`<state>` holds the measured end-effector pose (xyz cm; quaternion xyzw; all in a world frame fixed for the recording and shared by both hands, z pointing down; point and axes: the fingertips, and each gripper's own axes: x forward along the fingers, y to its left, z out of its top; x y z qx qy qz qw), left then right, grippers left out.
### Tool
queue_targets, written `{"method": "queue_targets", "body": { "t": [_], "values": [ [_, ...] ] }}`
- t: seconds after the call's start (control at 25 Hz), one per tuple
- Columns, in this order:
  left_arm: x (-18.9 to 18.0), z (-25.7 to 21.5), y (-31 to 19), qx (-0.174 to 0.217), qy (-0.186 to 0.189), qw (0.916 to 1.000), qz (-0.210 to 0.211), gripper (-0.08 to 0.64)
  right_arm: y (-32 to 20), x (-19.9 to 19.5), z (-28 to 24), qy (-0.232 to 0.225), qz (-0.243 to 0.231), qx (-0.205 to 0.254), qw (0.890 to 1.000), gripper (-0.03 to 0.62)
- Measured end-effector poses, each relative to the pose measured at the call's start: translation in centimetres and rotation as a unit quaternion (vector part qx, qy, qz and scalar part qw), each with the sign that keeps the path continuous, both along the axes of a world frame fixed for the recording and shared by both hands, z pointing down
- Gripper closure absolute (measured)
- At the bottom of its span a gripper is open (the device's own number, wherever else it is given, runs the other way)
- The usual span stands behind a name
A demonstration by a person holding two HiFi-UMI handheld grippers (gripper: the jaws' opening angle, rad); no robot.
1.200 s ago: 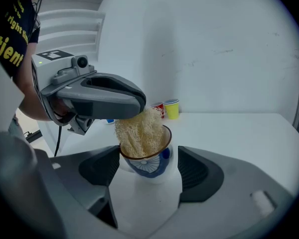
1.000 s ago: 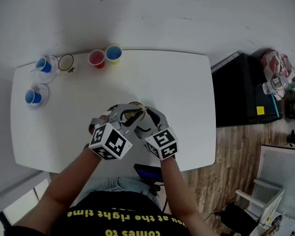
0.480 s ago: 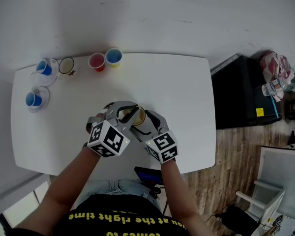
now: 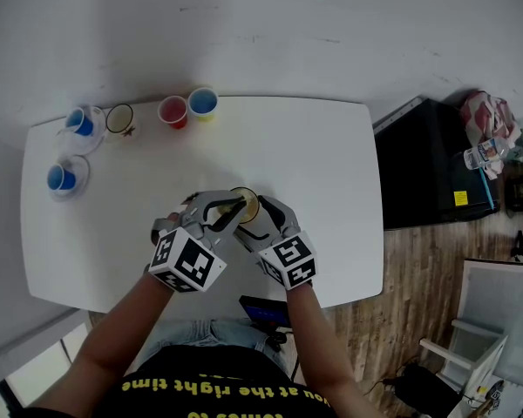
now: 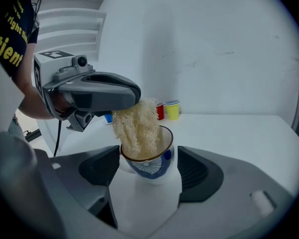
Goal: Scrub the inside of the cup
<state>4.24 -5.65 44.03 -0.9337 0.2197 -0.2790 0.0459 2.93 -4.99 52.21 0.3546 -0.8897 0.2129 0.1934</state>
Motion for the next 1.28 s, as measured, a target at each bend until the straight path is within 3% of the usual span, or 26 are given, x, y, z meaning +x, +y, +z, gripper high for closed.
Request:
{"method": "queue_targets", "body": {
  "t": [0.44,1.0,1.28],
  "values": [
    [1.2,0.0,-0.9,-0.008,0.023,0.9996,-0.010,0.534,0.2,-0.3,-0.1,0.002,-0.004,0.003,1.000,0.221],
    [-1.3,0.1,-2.1,0.025,-0.017,0.9993,-0.022,0.535,0.1,-0.4,-0.2,0.001,-0.003,0.005,1.000,0.221],
    [-1.4,-0.5,-0.9,0.017,-0.002,0.9996,-0.020,0.535,0.1,-0.4,-0.3,0.000,-0.002,0.007,1.000,0.221]
  ]
}}
